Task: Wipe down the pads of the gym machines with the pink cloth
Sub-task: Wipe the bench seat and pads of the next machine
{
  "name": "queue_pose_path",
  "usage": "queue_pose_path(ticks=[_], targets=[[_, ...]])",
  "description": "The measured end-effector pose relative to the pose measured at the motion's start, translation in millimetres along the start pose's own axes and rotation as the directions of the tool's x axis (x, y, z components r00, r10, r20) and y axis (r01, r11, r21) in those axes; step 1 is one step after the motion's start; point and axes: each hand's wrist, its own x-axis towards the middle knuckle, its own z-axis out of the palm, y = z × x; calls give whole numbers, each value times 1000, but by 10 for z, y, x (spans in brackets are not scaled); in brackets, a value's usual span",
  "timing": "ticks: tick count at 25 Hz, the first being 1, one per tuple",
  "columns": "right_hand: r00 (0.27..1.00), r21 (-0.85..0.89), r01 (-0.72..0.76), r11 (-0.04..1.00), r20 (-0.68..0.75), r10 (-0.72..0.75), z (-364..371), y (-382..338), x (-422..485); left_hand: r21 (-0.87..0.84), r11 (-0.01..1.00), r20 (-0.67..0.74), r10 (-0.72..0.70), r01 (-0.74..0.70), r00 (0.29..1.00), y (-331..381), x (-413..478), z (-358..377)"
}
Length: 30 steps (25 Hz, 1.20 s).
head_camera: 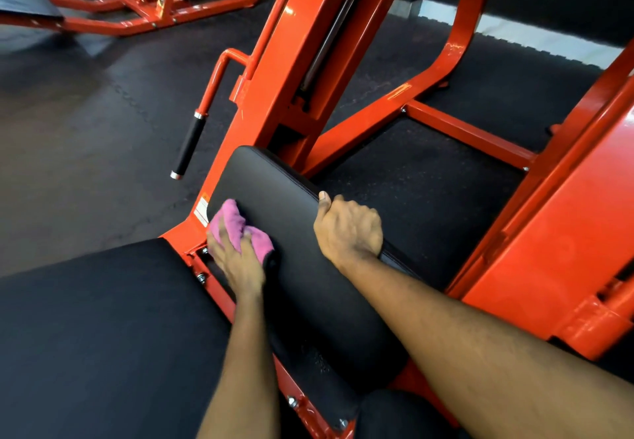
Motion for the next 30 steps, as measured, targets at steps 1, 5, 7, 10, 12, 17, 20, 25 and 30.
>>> queue_pose_path(ticks=[1,5,7,10,12,17,20,25,30], targets=[[1000,-1,3,1000,-1,-3,-1,-1,-3,-2,999,13,41,-41,999,-63,-237,-8],[999,18,22,1000,34,-23,5,27,12,19,1000,26,13,-13,1000,109,-768,7],[997,59,41,997,67,-45,7,61,45,-39,997,5,66,-66,998,384,-645,-32],[987,158,29,987,153,-53,4,117,117,-98,966,85,246,-237,966,788,-146,-50],[983,202,8,979,176,-44,5,129,142,56,958,288,253,-280,924,916,143,1],[986,213,-8,977,164,-28,35,129,149,-99,964,232,263,-246,936,700,313,-84],[987,199,1,980,156,-33,51,134,153,260,940,253,154,-220,955,589,409,-249],[988,195,-4,981,151,-26,51,125,141,595,711,494,43,-375,868,905,748,-500],[987,201,-8,980,158,-25,11,116,115,419,755,674,113,-504,730,1016,539,-810]])
